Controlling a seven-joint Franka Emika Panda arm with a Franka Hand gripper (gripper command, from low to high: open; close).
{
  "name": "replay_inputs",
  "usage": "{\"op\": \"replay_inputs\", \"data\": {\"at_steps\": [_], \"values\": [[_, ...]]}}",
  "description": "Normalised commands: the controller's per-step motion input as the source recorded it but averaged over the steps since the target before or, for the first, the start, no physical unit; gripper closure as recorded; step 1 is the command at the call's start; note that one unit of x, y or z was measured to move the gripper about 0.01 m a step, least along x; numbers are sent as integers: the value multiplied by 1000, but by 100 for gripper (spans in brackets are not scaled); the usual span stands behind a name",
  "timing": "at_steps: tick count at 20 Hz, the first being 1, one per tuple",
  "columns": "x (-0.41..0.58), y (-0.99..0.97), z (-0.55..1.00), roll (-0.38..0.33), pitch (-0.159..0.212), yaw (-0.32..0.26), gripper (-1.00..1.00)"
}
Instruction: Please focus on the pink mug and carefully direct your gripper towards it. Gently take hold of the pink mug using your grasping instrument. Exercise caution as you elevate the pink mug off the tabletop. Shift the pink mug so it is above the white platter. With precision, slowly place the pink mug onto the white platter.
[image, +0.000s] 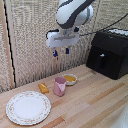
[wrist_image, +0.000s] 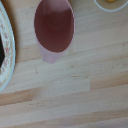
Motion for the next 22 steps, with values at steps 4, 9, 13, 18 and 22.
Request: {"op": "replay_inputs", "data": {"at_steps": [4, 9, 13, 18, 22], "values": [[-333, 0, -66, 0, 19, 0, -100], [-402, 0, -118, 0, 50, 0, -100], [-296, 0, -218, 0, 69, 0, -100], [-131, 0, -372, -18, 41, 0, -100], [-24, 0, -431, -12, 12, 1, -100]]}}
